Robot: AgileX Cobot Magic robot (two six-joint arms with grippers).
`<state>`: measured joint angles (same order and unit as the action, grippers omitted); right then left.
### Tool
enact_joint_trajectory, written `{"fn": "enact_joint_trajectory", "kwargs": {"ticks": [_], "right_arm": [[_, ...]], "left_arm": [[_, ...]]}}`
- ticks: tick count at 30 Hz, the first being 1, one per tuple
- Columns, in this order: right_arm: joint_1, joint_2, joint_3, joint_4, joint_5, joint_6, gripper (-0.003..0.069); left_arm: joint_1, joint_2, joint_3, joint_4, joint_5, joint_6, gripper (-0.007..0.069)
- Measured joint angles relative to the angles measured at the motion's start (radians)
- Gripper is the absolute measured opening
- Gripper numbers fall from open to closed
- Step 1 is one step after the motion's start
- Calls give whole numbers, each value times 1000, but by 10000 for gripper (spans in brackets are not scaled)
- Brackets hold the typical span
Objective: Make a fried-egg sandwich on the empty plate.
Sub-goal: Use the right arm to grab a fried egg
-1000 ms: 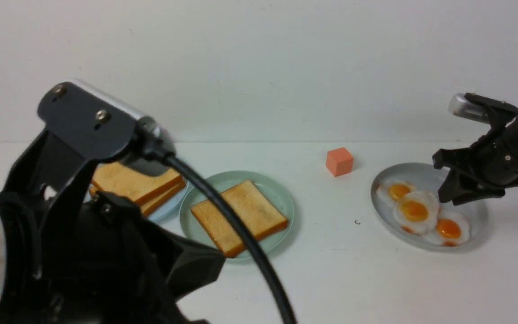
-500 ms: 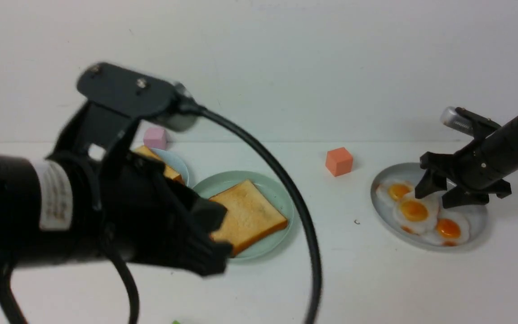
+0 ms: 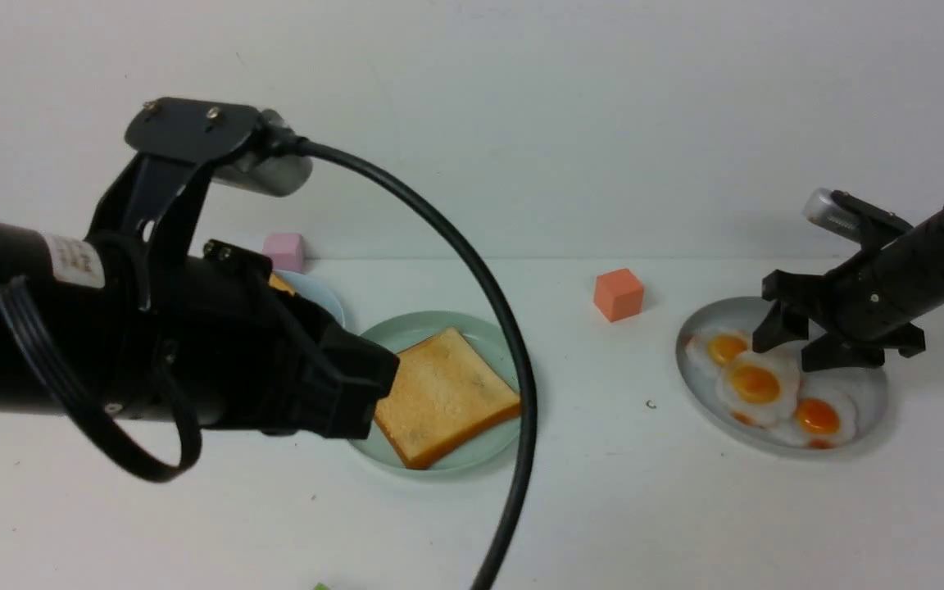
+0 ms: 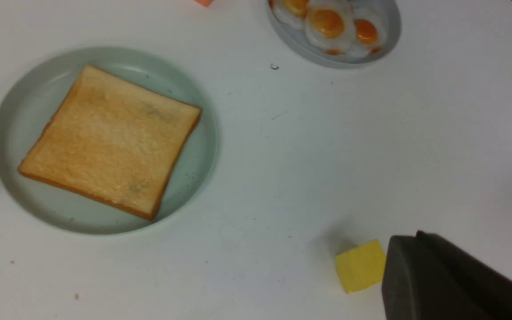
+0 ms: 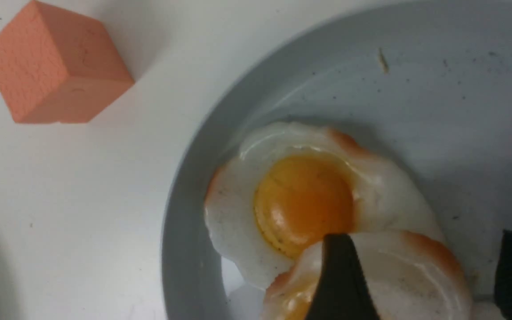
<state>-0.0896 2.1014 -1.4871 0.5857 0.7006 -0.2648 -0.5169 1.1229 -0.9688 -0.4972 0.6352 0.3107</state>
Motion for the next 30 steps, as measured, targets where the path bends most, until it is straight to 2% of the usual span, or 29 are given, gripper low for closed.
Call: {"fn": "enact_joint_trajectory", "kwargs": {"ticks": [12,16,22,23,24,26,30], "right_arm": [[0,22,-3,53,1,-26,461],[0,23,-3,55,1,-27,433],[0,24,-3,55,5,-45,295],[0,24,-3,55,6,-45,290],[0,21,-4,62,11,-48,246],[0,16,-4,64,11,-49,218],[-4,-13,-4,76,27,-69,114]], "left_arm": [[0,8,0,-12,1,16,-13],[0,8,0,-12,1,16,-13],[0,8,0,-12,1,16,-13],[0,8,0,-12,1,16,-13],[0,8,0,-12,1,16,-13],[0,8,0,-12,1,16,-13],[0,8,0,-12,1,19,-13]]}}
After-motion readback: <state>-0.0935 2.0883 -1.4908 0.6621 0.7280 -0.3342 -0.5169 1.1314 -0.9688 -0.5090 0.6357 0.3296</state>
